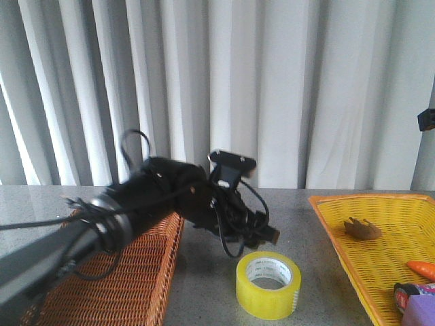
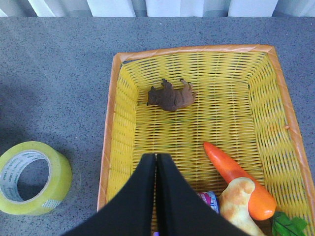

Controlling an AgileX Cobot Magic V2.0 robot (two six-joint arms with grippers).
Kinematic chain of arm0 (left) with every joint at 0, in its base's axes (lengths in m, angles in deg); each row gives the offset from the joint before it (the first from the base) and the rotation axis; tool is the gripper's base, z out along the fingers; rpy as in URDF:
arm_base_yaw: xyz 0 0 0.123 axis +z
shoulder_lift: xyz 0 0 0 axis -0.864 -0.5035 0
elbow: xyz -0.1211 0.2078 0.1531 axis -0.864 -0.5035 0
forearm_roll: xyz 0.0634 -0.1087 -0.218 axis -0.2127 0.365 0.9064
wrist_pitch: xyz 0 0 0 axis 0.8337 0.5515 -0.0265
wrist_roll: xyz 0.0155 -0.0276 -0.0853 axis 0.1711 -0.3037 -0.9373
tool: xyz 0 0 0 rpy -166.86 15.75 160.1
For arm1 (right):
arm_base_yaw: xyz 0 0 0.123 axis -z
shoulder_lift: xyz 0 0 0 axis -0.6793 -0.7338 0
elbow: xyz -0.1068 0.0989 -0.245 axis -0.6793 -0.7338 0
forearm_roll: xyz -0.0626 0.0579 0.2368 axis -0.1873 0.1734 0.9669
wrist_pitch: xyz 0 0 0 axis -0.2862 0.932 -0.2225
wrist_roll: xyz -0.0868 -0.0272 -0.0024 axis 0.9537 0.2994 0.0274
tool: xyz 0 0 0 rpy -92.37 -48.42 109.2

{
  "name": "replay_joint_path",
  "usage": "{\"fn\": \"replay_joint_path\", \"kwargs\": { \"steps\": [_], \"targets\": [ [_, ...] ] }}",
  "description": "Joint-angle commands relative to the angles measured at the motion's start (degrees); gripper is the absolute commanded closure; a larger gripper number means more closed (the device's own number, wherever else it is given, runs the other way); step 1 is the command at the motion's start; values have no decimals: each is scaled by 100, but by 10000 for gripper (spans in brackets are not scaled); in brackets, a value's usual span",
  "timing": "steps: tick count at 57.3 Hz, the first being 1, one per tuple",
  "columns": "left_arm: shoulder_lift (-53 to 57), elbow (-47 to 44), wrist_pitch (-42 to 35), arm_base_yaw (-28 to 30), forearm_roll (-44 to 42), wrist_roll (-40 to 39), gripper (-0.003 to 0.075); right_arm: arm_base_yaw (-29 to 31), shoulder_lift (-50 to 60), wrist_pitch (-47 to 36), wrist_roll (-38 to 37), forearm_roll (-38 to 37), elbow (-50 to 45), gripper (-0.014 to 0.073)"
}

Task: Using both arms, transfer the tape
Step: 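Reach the left gripper over the tape roll and grasp its rim, then carry the tape roll with the left gripper into the brown basket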

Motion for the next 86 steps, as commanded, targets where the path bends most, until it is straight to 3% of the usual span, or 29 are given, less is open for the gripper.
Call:
{"fn": "replay_joint_path", "kwargs": {
  "steps": [1,14,32,40,57,75,86],
  "targets": [
    [22,293,-301,-30,-280,-393,218,33,240,-291,-9,29,124,602],
    [-343,288,-410,-50,-310,-696,218,33,240,-291,-9,29,124,602],
    [-558,288,28,-65,-267,-842,240,33,240,-296,-9,29,124,602],
    [-570,288,115,-65,-266,-1019,337,33,240,-296,-9,29,124,602],
    [-532,294,-59,-65,-242,-1044,729,33,240,-296,-9,29,124,602],
    [299,294,-494,-45,-317,-1034,727,33,240,-296,-9,29,124,602],
    [1183,294,-589,27,-1134,-980,726,33,240,-277,-9,29,124,602]
  ]
}}
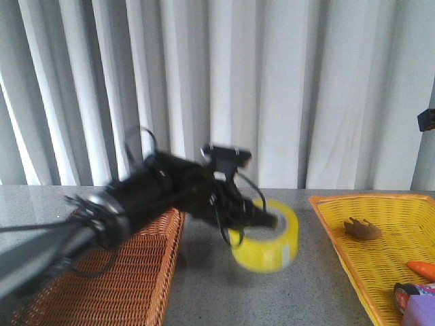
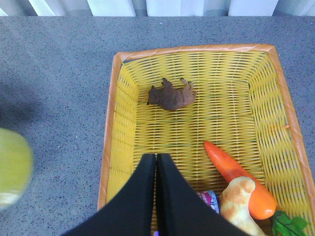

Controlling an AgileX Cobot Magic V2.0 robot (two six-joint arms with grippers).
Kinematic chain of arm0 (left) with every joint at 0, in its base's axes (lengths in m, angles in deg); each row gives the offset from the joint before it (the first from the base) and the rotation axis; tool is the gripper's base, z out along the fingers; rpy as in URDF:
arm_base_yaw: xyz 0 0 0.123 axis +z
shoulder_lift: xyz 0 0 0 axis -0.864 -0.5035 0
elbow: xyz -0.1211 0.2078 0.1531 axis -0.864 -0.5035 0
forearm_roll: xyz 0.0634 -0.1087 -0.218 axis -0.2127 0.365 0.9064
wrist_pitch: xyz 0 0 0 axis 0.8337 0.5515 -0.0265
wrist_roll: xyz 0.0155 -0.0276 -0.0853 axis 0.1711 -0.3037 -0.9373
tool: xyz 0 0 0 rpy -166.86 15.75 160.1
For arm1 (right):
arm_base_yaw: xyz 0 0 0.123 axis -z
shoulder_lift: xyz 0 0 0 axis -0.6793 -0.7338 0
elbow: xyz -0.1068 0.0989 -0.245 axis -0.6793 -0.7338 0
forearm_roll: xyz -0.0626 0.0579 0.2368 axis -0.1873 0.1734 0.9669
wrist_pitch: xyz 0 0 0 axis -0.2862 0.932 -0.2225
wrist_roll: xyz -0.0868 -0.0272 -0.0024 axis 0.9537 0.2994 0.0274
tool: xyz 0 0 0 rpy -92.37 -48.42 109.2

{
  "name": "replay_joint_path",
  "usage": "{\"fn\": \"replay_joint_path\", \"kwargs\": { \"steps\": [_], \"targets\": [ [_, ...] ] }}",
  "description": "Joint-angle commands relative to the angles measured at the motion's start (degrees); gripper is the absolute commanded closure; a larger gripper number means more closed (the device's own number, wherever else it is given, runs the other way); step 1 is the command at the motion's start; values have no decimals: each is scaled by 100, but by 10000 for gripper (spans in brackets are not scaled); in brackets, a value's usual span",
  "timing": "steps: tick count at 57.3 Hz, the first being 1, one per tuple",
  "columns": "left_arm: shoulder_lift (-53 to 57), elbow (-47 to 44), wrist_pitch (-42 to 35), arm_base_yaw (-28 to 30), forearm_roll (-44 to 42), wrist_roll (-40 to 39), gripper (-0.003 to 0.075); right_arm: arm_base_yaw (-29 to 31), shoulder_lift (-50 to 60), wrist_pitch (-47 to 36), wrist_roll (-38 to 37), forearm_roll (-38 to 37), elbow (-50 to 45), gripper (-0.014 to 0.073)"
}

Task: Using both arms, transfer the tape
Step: 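Carry the tape roll with the left gripper into the brown basket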

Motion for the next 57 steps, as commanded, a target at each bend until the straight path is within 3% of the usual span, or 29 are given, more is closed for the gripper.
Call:
{"fn": "replay_joint_path", "kwargs": {
  "steps": [1,14,27,42,57],
  "targets": [
    [1015,197,-518,125,-453,-44,726,33,240,-278,-6,29,124,602],
    [1822,197,-22,738,-747,-39,726,33,240,-278,-6,29,124,602],
    [1909,-46,818,1635,-720,117,722,33,240,-267,-6,29,124,602],
    [1914,-1620,181,2220,-704,-174,715,33,240,-265,-6,29,124,602],
    [1894,-2958,-825,2346,-654,-393,706,33,240,-266,-1,29,124,602]
  ]
}}
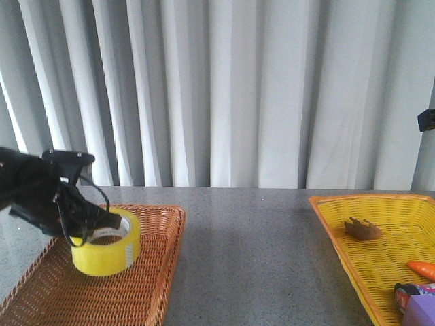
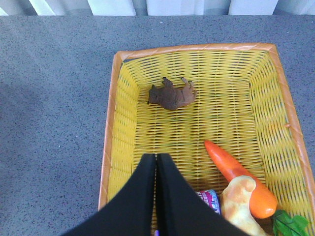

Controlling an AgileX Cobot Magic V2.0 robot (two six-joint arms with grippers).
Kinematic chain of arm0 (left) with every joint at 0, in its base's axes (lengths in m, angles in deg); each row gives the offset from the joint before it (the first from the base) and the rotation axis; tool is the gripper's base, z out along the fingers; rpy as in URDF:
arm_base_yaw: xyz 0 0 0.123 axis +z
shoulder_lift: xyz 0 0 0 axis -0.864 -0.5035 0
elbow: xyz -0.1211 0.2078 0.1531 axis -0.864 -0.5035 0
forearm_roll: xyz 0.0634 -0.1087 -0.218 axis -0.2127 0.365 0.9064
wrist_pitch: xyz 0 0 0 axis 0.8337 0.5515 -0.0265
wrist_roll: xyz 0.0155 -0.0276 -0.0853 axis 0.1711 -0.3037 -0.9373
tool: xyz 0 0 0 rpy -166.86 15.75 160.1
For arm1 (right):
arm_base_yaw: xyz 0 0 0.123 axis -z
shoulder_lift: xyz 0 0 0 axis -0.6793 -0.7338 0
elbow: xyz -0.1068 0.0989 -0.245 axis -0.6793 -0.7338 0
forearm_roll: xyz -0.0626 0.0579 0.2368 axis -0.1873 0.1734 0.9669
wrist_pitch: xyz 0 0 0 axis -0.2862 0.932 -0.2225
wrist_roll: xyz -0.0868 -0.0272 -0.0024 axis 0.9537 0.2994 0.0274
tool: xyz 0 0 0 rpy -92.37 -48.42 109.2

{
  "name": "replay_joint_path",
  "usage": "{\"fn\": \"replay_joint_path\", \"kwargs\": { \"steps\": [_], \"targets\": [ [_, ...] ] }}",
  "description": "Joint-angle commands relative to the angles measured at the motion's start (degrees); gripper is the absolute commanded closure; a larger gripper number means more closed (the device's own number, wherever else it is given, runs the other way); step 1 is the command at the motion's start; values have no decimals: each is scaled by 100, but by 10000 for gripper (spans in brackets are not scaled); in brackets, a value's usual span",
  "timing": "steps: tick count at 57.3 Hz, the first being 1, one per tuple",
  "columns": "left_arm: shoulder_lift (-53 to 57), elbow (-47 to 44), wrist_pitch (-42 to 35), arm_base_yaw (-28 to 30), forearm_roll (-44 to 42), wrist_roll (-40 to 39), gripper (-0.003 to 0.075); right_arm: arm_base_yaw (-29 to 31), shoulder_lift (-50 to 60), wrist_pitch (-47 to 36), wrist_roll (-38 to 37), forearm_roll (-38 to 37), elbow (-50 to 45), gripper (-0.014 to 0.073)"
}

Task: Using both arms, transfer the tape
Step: 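Carry the tape roll with the left gripper into the brown basket, then open the left gripper and lift it away from the tape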

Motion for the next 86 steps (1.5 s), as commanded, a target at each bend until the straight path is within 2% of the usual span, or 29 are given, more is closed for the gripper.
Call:
{"fn": "replay_joint_path", "kwargs": {
  "steps": [1,15,27,39,49,65,70,80,86],
  "targets": [
    [301,-161,-847,8,47,-168,706,33,238,-283,12,29,124,602],
    [282,-563,-1212,8,29,-253,697,33,238,-277,12,29,124,602],
    [-65,-562,-917,8,150,-253,684,33,238,-277,12,29,124,602],
    [-302,-562,-891,8,198,-259,631,33,238,-276,18,29,124,602],
    [-261,-551,-1007,8,284,-260,526,33,238,-276,18,29,124,602],
    [-7,-513,-1064,8,284,-294,253,33,238,-274,17,29,124,602],
    [111,-314,-933,8,284,-294,211,33,238,-274,17,29,124,602],
    [498,249,-582,8,284,-178,232,33,238,-274,17,29,124,602],
    [920,495,-532,8,284,-30,300,33,238,-274,17,29,124,602]
  ]
}}
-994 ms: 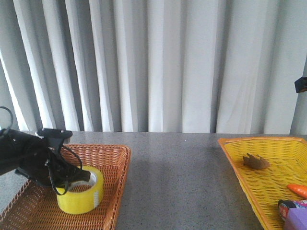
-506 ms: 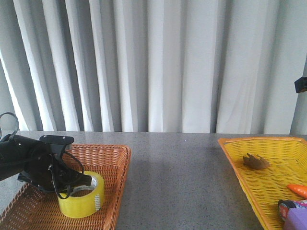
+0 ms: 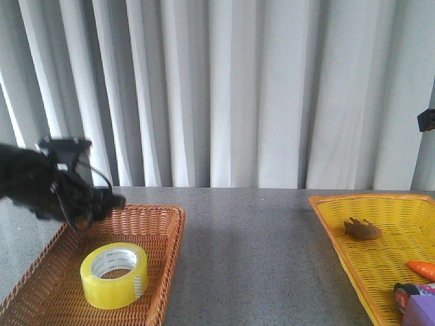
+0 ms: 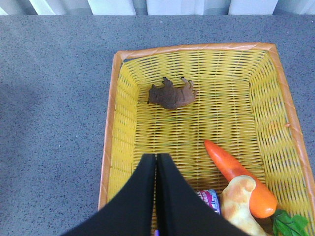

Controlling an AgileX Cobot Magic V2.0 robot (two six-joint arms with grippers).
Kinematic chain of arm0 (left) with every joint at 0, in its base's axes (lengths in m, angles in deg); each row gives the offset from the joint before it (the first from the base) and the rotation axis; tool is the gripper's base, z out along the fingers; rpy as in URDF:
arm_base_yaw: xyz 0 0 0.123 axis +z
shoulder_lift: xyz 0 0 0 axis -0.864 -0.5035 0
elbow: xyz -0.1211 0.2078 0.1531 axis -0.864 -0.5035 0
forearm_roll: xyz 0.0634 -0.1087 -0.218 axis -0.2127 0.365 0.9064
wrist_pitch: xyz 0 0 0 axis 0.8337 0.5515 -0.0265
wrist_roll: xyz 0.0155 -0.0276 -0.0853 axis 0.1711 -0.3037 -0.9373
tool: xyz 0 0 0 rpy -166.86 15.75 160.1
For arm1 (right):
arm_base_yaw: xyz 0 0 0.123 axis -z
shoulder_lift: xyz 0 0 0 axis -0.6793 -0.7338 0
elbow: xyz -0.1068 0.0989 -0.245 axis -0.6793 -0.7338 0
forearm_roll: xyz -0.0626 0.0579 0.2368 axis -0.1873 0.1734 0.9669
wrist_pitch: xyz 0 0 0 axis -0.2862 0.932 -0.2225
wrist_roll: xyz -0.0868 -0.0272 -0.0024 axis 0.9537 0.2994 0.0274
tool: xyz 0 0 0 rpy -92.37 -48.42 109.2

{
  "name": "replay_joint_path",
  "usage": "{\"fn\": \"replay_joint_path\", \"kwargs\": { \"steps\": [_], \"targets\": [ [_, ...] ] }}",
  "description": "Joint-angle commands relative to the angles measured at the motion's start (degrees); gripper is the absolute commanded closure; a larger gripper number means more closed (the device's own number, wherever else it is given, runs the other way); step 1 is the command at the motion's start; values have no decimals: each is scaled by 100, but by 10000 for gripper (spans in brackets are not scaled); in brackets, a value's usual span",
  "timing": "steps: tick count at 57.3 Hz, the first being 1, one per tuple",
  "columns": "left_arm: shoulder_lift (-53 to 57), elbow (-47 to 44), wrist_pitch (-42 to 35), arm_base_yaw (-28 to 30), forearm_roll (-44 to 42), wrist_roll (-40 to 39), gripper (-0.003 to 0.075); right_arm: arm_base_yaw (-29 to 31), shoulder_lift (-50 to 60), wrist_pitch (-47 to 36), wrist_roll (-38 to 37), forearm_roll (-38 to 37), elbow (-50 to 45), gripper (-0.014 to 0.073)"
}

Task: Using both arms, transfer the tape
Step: 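Open the left gripper and lift it away from the tape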

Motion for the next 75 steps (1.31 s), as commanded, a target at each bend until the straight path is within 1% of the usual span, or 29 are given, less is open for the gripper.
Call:
{"fn": "replay_joint_path", "kwargs": {
  "steps": [1,8,18,19,27,42,72,75],
  "targets": [
    [789,389,-197,8,18,126,313,33,238,-280,17,29,124,602],
    [1307,397,-372,8,18,157,460,33,238,-280,17,29,124,602],
    [1928,397,-484,8,18,157,719,33,238,-280,17,29,124,602],
    [1961,397,-489,8,18,166,728,33,238,-280,17,29,124,602],
    [2145,397,-458,8,18,207,727,33,238,-280,17,29,124,602],
    [2139,380,-303,8,18,207,727,33,238,-284,17,29,124,602],
    [2059,380,-319,8,11,207,727,33,238,-277,17,29,124,602],
    [2043,258,-403,8,17,207,727,33,238,-284,17,29,124,602]
  ]
}}
